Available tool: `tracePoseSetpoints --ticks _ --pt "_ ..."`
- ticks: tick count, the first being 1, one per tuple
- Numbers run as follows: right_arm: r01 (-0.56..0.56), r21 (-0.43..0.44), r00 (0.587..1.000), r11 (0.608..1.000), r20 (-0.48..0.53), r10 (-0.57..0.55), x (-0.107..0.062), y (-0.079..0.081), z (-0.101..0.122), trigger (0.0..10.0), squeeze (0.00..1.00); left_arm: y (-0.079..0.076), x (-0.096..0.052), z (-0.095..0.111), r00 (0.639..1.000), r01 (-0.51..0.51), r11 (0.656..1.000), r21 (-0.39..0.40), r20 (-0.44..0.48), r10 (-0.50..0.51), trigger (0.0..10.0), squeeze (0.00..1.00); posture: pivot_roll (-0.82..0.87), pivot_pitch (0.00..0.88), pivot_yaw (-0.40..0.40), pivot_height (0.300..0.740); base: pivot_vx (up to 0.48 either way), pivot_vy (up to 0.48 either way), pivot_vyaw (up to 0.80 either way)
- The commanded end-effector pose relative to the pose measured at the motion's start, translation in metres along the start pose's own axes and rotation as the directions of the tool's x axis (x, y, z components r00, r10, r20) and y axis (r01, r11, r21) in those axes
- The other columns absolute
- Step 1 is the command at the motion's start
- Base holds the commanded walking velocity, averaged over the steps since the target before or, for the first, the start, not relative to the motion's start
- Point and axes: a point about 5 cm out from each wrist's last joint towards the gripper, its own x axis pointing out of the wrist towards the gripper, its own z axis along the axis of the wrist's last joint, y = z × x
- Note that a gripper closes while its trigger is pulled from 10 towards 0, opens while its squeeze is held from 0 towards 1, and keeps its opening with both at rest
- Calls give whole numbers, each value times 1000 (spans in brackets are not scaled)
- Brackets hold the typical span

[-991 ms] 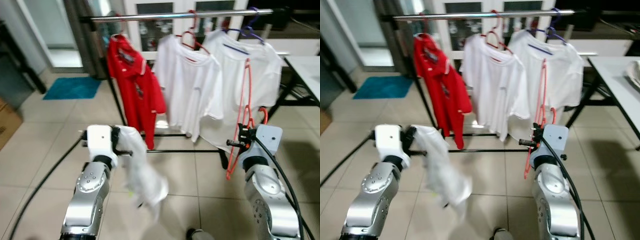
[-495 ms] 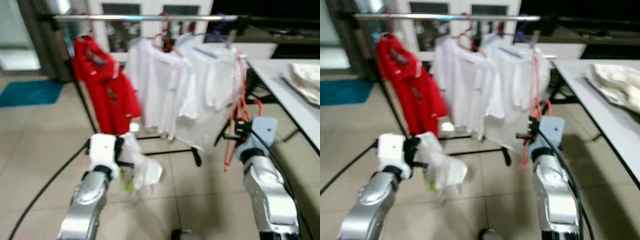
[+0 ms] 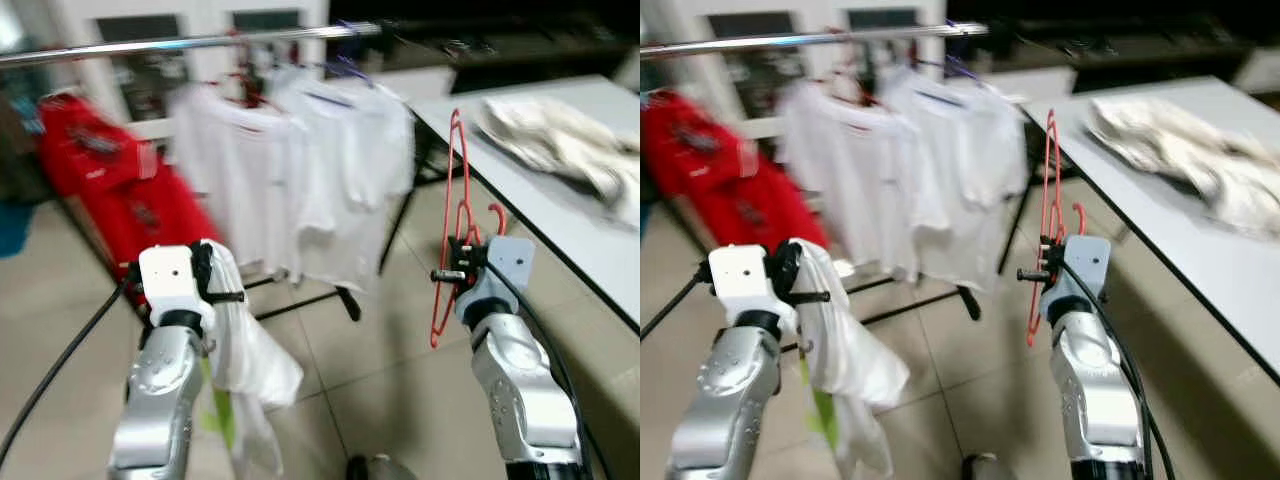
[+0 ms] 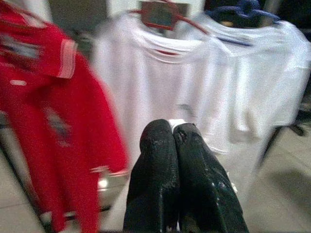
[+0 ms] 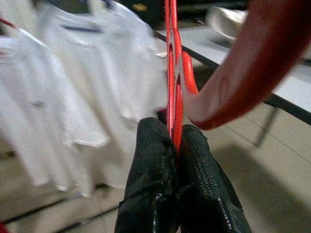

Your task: Hang hanger

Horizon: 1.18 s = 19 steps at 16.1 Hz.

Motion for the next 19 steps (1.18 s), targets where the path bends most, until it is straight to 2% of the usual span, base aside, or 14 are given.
tracePoseSetpoints --ticks 1,3,4,5,6,9,13,17,18,19 --pt "0 4 1000 1000 3 0 -2 -2 3 10000 0 2 -2 2 1000 -7 1000 5 15 7 10000 82 -28 14 14 740 0 0 -800" --pt "50 27 999 998 5 -50 -7 -9 4 10000 0 5 -1 0 1000 -13 1000 10 -2 13 10000 90 -40 18 28 740 0 0 -800" --pt "80 45 997 996 8 -80 -8 -13 5 10000 0 -1 -1 -5 995 80 997 -22 -61 -82 10000 16 -49 10 44 740 0 0 -800" --pt "96 56 995 994 3 -96 -8 -16 5 10000 0 -9 -4 -11 980 171 984 -49 -93 -175 10000 0 -57 7 50 740 0 0 -800" --pt "102 44 995 994 -14 -102 -6 -18 5 10000 0 -12 -4 -16 974 202 979 -9 -103 -202 10000 0 -65 3 41 740 0 0 -800" --pt "16 -27 999 1000 -35 -16 -4 -8 8 10000 0 -13 0 -12 977 199 980 -7 -83 -199 10000 0 -60 0 40 740 0 0 -800" --pt "36 -8 997 999 -65 -37 -2 -8 4 10000 0 -10 5 -4 975 209 978 0 -74 -208 10000 0 -42 0 25 740 0 0 -800" --pt "118 42 989 992 -91 -114 -7 -15 0 10000 0 -12 14 -1 968 238 971 13 -80 -236 10000 0 -53 0 58 740 0 316 -800" --pt "116 42 990 992 -90 -112 -8 -14 0 10000 0 -11 14 0 969 236 972 16 -82 -234 10000 0 -55 0 62 740 0 334 -800" --pt "121 6 989 993 -81 -120 -9 -14 0 10000 0 -10 13 -1 969 235 972 21 -85 -232 10000 0 -61 0 67 740 0 326 -800"
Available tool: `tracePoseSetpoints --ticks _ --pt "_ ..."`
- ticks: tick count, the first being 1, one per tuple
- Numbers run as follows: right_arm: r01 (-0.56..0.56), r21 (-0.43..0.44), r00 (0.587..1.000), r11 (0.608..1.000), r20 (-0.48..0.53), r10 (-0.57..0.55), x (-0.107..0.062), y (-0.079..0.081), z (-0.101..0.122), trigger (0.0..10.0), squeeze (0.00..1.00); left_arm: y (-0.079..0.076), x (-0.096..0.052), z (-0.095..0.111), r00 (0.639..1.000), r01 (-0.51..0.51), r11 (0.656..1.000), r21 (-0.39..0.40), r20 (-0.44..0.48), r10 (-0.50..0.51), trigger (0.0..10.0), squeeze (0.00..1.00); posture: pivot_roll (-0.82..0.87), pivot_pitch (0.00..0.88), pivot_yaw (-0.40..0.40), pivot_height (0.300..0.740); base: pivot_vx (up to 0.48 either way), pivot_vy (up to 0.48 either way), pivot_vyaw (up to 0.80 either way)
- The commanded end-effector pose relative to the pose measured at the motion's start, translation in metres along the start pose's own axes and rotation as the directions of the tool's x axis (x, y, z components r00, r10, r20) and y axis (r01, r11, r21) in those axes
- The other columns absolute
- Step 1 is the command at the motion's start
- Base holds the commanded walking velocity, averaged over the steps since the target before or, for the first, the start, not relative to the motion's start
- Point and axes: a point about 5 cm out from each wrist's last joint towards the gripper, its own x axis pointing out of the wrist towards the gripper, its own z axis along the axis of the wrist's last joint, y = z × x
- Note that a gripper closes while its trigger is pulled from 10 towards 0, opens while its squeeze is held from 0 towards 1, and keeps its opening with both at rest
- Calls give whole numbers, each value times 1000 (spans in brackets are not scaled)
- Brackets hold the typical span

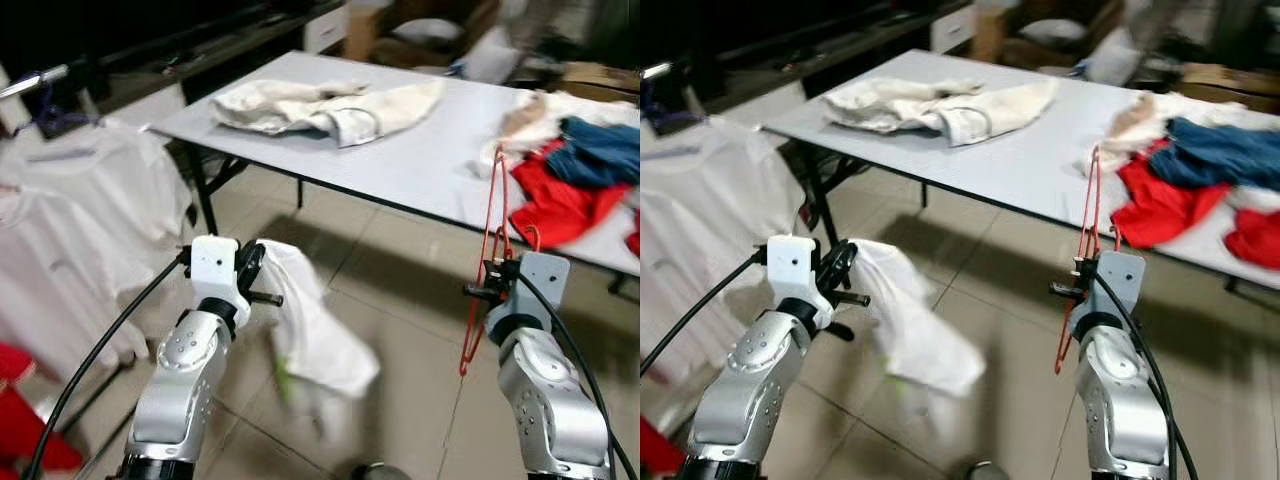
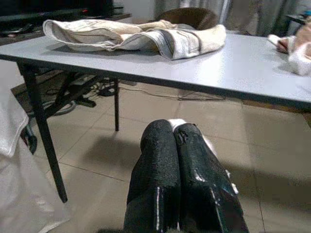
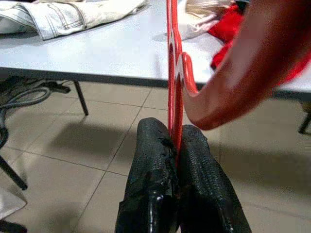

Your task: Hang hanger

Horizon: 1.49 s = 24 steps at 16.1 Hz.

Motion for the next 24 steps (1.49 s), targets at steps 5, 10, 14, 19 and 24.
tracePoseSetpoints --ticks 5,10,14,19,24 --pt "31 4 997 999 64 -32 0 -4 10 10000 0 -5 1 -5 999 27 1000 2 -21 -27 10000 0 -80 0 82 740 0 333 -800" --pt "2 76 1000 997 25 -4 0 -3 6 10000 0 0 5 -2 1000 18 1000 10 -14 -18 10000 0 -67 0 72 740 0 339 -160" --pt "-44 39 999 998 1 44 2 5 4 10000 0 4 3 -1 1000 -3 1000 9 -3 3 10000 0 -62 0 57 740 0 347 -164" --pt "-66 24 998 998 8 66 2 8 5 10000 0 4 5 -2 1000 3 1000 2 -3 -3 10000 0 -70 0 65 740 0 349 -736" --pt "-78 37 997 996 12 78 2 9 5 10000 0 3 7 -2 1000 -6 1000 -20 -9 5 10000 0 -73 0 73 740 0 0 0"
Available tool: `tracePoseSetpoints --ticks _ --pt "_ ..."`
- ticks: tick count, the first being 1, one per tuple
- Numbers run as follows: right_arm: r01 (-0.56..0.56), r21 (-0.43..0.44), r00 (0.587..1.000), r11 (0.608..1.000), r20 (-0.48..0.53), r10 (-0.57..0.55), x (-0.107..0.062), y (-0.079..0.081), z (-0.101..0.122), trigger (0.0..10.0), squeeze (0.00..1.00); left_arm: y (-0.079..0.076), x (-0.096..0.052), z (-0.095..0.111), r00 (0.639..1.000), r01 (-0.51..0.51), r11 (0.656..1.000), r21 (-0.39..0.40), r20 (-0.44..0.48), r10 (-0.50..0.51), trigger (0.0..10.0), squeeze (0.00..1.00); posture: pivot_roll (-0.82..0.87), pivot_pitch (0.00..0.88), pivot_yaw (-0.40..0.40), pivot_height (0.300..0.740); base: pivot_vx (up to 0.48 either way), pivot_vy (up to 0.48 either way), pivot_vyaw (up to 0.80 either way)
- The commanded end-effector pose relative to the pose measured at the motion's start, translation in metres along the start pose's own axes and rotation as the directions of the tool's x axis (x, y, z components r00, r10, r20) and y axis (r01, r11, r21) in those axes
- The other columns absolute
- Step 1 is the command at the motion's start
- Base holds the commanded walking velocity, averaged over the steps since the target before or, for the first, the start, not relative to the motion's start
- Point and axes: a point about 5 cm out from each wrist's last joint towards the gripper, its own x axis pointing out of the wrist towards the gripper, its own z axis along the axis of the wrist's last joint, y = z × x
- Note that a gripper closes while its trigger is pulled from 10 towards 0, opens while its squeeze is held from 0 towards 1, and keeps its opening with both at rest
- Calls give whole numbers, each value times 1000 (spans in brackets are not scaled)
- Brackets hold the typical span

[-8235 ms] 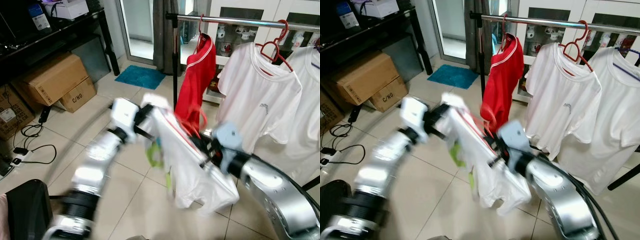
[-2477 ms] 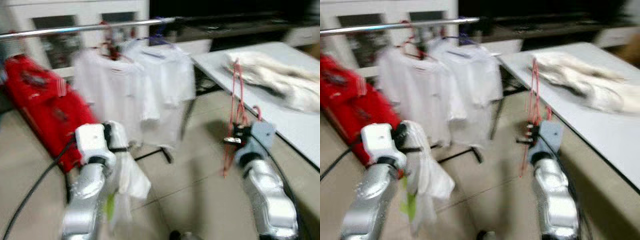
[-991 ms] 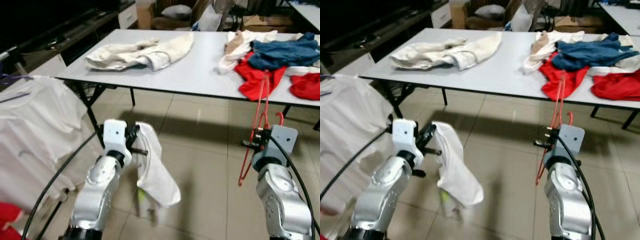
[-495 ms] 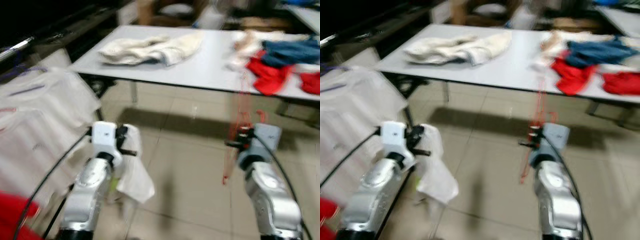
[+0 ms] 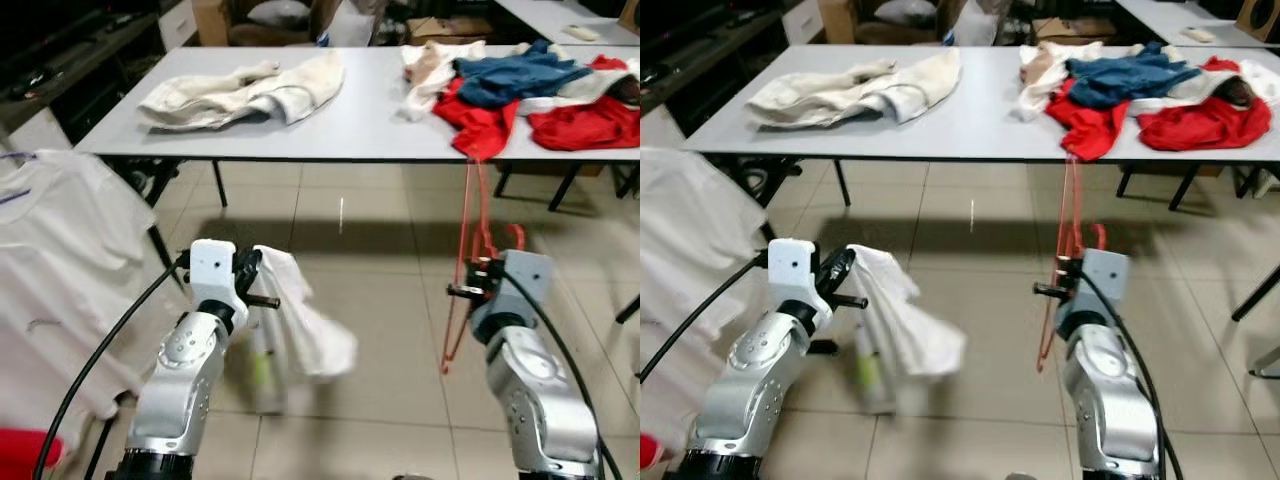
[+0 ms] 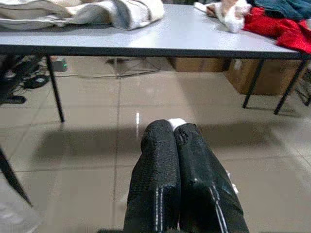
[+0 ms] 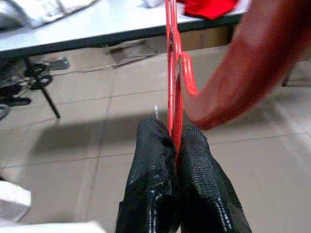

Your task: Hang hanger

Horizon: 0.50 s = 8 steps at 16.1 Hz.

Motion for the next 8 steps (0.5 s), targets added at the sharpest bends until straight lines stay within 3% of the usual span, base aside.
tracePoseSetpoints --ticks 1,3,4,5,8 --pt "-35 7 999 999 25 34 1 4 8 10000 0 0 3 9 999 -1 1000 -4 40 1 10000 0 -72 0 73 740 0 0 0" --pt "-86 -21 995 996 45 87 3 11 15 10000 0 4 6 16 998 -13 999 -31 63 14 10000 0 -69 0 71 740 154 0 0" --pt "-113 -92 991 989 55 118 5 14 21 10000 0 6 7 18 998 -12 999 -29 67 14 10000 0 -68 0 64 740 337 0 0" --pt "-146 -108 987 983 56 153 6 17 24 10000 0 6 8 20 997 -13 1000 -26 71 15 10000 0 -67 0 61 740 349 0 0" --pt "-191 -174 976 966 75 206 9 24 34 10000 0 8 10 25 996 -16 1000 -21 85 18 10000 0 -62 0 40 740 355 0 733"
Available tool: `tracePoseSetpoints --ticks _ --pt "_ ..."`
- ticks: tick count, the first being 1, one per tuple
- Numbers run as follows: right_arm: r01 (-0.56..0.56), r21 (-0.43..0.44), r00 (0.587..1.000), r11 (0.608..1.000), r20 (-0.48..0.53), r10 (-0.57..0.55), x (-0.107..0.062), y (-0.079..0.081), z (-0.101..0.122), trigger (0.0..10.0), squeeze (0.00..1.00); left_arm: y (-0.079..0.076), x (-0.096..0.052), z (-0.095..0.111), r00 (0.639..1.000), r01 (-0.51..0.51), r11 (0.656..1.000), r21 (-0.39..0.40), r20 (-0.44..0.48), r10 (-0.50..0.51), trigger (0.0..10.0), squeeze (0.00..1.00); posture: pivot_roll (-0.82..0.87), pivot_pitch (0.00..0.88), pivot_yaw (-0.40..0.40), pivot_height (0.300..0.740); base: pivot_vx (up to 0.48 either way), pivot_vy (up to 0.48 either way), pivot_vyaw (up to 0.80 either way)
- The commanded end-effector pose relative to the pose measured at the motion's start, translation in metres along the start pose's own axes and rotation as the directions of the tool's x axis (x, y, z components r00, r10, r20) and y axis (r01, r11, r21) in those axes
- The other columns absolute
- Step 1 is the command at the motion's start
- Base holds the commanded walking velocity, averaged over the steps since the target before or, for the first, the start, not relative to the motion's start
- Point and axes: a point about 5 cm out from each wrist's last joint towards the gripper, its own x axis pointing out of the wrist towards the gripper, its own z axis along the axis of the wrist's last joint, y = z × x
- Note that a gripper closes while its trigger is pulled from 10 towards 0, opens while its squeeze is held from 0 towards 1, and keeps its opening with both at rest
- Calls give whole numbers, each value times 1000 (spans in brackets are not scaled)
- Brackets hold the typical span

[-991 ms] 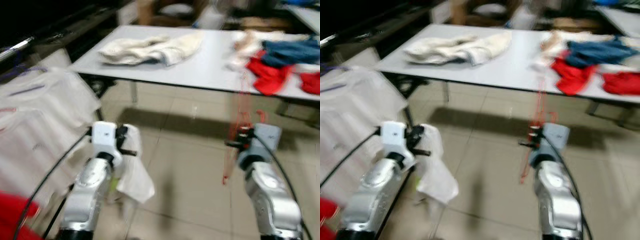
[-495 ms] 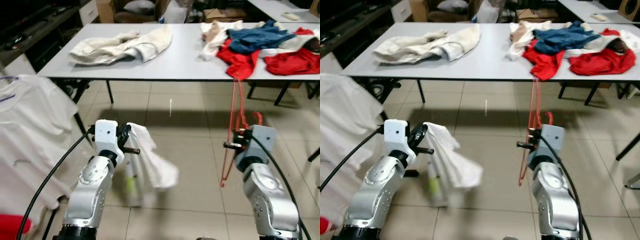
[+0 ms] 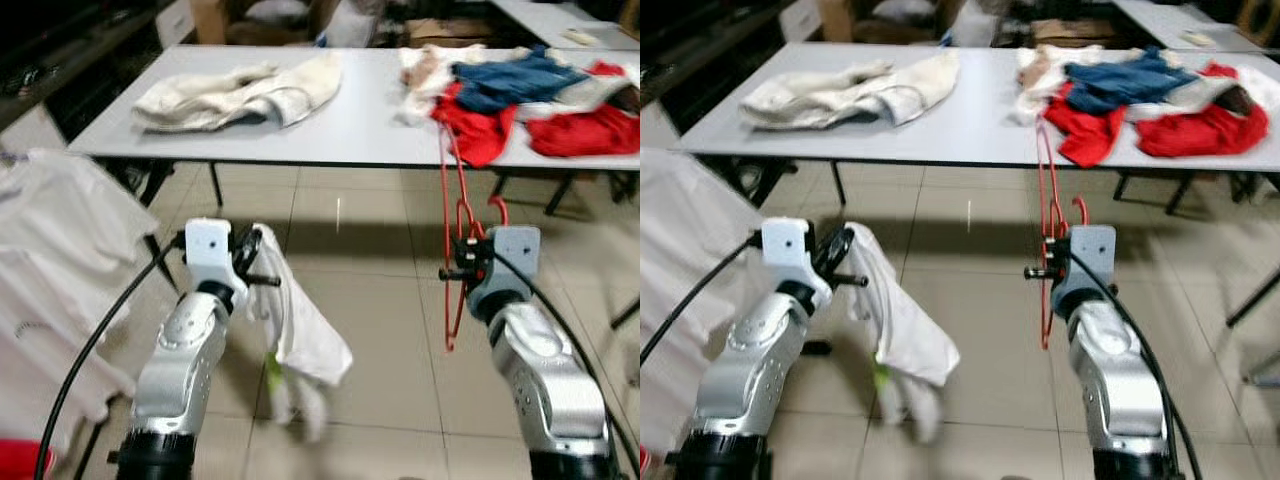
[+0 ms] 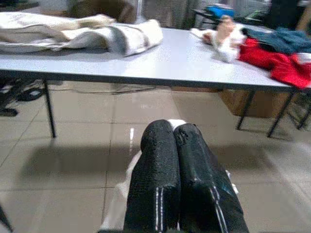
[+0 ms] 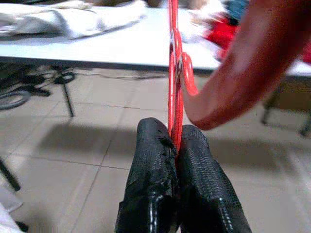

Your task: Hang hanger

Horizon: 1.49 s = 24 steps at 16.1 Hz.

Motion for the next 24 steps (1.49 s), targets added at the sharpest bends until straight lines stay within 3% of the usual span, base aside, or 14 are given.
tracePoseSetpoints --ticks 1,9,15,24 --pt "-48 -14 999 999 21 48 3 11 9 10000 0 8 -1 5 999 -28 1000 6 17 28 10000 0 -62 0 35 740 356 0 0" --pt "-157 -43 986 987 55 159 6 20 24 10000 0 19 5 18 998 -43 999 14 51 42 10000 0 -64 0 28 740 359 0 0" --pt "-254 -82 965 964 50 259 2 33 25 10000 0 18 6 20 998 -36 999 7 59 36 10000 0 -72 0 29 740 362 0 185" --pt "-315 -124 945 941 52 323 1 42 28 10000 0 19 7 21 998 -28 1000 11 60 28 10000 0 -67 0 27 740 360 0 49"
